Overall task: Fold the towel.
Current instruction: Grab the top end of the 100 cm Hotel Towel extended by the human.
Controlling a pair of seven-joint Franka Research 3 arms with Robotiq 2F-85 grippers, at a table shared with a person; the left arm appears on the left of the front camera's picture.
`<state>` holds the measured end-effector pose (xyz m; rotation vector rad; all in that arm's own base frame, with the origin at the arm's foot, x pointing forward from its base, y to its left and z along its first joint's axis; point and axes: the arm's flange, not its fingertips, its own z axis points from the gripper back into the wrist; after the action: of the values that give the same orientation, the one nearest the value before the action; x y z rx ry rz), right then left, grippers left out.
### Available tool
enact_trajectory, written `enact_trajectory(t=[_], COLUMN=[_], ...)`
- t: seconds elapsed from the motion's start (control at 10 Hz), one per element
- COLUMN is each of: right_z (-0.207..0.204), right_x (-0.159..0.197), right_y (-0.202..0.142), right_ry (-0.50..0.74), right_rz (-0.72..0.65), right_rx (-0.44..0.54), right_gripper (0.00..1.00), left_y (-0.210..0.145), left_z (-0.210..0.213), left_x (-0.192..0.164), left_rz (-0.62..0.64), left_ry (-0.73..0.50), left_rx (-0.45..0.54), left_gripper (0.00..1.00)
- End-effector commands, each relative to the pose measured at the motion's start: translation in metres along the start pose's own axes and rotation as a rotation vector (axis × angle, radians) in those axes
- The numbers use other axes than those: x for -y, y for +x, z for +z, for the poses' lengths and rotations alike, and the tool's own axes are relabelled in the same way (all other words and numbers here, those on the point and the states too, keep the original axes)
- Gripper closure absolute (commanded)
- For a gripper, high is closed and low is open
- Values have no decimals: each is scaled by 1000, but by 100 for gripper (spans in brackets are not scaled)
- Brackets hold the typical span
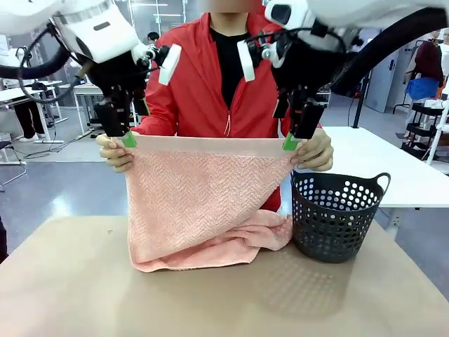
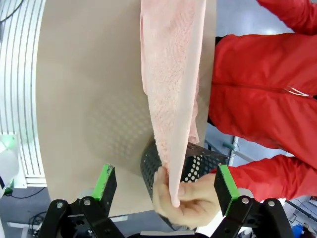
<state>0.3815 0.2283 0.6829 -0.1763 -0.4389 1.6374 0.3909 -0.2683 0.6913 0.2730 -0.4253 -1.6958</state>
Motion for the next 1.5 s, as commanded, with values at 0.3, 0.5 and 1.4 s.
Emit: enact_trajectory(t=[0.3, 0.5, 1.4], right_z=[-47, -67, -70], right_x=[21, 25, 27], right_y=[9, 9, 3], right_ry=[49, 64, 74], right_rz=[-30, -48, -61], right_rx=[-27, -47, -34], right_gripper=[0, 0, 100], left_y=[4, 0, -9], left_z=[-46, -61, -68], left_x=[-22, -26, -24], left_rz=[79, 108, 152], left_ry=[-88, -96, -116], left_rx=[-64, -55, -20], left_gripper=[0, 0, 100])
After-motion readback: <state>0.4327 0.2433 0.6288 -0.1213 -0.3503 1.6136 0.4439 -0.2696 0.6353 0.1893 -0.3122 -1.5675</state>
